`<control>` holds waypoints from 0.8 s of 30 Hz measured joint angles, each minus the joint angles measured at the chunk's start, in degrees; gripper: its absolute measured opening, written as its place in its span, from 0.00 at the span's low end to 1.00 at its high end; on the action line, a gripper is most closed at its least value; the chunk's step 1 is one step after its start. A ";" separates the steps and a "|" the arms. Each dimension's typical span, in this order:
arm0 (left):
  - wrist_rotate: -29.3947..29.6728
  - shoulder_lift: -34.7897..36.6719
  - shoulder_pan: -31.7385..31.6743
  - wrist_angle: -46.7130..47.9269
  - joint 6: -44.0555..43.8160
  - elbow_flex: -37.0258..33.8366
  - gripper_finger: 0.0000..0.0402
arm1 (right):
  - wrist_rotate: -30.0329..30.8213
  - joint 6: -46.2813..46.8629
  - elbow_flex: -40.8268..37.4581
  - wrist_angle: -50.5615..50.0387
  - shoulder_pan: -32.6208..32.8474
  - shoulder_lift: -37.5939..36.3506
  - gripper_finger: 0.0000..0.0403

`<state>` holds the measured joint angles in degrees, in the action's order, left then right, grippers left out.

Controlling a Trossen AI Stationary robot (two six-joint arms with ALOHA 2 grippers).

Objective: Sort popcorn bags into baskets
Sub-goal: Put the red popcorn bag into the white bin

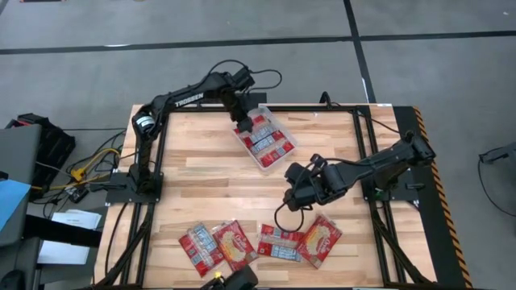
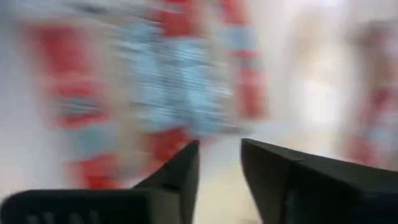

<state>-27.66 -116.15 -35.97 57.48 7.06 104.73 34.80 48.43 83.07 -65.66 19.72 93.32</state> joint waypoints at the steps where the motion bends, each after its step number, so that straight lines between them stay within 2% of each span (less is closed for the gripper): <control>1: -5.11 0.39 0.01 1.56 -0.78 -0.02 0.21 | -0.17 0.03 -0.07 0.06 0.56 0.00 0.08; 3: -12.86 2.06 1.02 5.62 -1.37 -0.02 0.13 | -2.27 0.19 -0.85 0.52 2.02 0.00 0.07; 4: -14.25 3.32 2.04 7.89 -0.49 -0.02 0.09 | -4.44 0.19 -1.36 0.21 2.90 0.00 0.06; 7: -11.52 7.88 6.55 12.59 1.45 -0.69 0.02 | -13.11 -0.10 -4.12 0.98 6.51 -0.02 0.03; 10: -8.62 13.73 12.48 10.03 -0.17 -4.17 0.02 | -20.06 1.24 -8.97 6.36 11.47 -0.01 0.02; 13: -5.58 20.48 18.95 0.54 -6.01 -10.77 0.00 | -22.87 4.70 -14.60 17.38 16.11 0.71 0.03; 16: -3.37 27.65 24.62 -14.47 -13.88 -21.31 0.00 | -22.92 5.78 -19.03 27.36 19.20 0.79 0.02; 21: 1.73 39.24 30.31 -40.74 -29.19 -41.99 0.00 | -22.66 4.69 -23.10 34.97 18.91 1.93 0.02; 24: 6.59 44.22 32.14 -51.95 -38.66 -53.19 0.00 | -23.89 0.26 -23.37 41.19 17.22 5.23 0.02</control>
<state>-21.07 -71.93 -3.83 5.53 -31.60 51.54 10.91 48.70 59.70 -24.47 36.94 98.55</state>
